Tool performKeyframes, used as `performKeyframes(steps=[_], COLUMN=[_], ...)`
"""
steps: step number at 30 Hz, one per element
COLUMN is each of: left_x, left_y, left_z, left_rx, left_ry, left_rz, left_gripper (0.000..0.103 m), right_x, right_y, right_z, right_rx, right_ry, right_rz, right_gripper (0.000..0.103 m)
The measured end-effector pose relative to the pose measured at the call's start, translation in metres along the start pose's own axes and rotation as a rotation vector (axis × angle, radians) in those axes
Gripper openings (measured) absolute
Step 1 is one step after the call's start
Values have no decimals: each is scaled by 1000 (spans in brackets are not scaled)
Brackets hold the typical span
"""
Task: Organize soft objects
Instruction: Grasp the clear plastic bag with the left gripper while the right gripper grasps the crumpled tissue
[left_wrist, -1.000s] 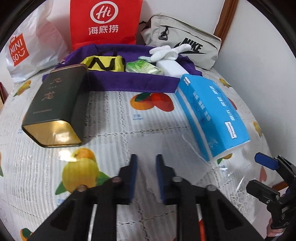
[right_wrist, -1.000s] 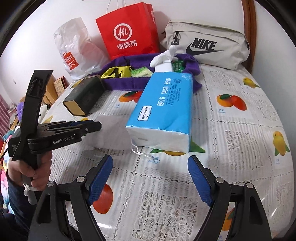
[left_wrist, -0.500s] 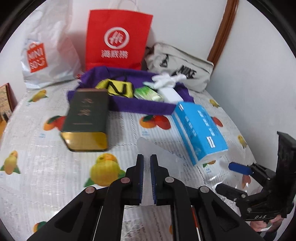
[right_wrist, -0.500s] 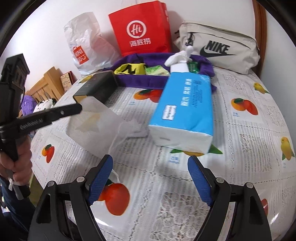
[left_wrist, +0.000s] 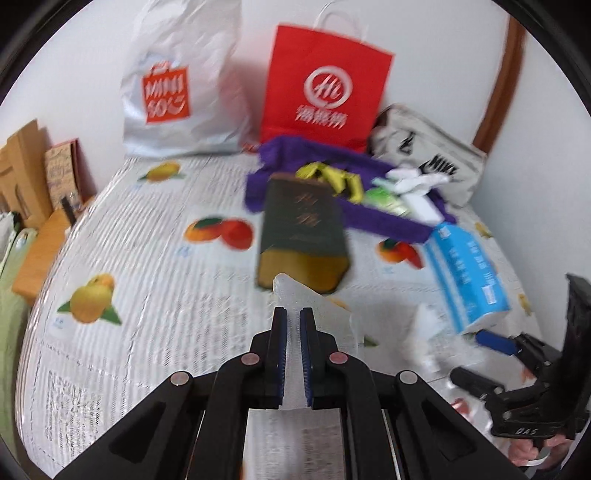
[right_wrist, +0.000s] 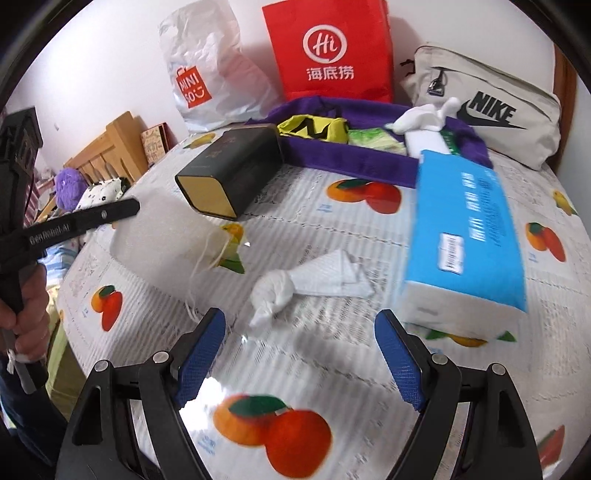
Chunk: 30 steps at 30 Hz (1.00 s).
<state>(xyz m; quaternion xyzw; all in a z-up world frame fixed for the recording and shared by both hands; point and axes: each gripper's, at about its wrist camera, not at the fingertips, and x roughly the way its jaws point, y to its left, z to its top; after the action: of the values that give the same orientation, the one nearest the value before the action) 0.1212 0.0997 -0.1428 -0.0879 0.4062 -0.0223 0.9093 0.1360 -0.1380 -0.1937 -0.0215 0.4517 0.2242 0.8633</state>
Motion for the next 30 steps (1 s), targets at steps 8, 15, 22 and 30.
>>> performKeyframes(steps=[8,15,22,30], left_x=[29,26,31,51], left_y=[36,46,21,-1], left_z=[-14,-18,-21,-33], left_rx=[-59,-65,9,28], left_ry=[72,61,70,127], left_rz=[33,27,23,45], left_gripper=[8,44,67,91], right_x=[31,54,50,28], right_y=[20,26,22,8], right_z=[12,14,13,2], right_rx=[-37,-78,-96,-86], right_ry=[24,47,29,18], right_rz=[-63,-142,-137,-90], right_gripper=[82,68,34,24])
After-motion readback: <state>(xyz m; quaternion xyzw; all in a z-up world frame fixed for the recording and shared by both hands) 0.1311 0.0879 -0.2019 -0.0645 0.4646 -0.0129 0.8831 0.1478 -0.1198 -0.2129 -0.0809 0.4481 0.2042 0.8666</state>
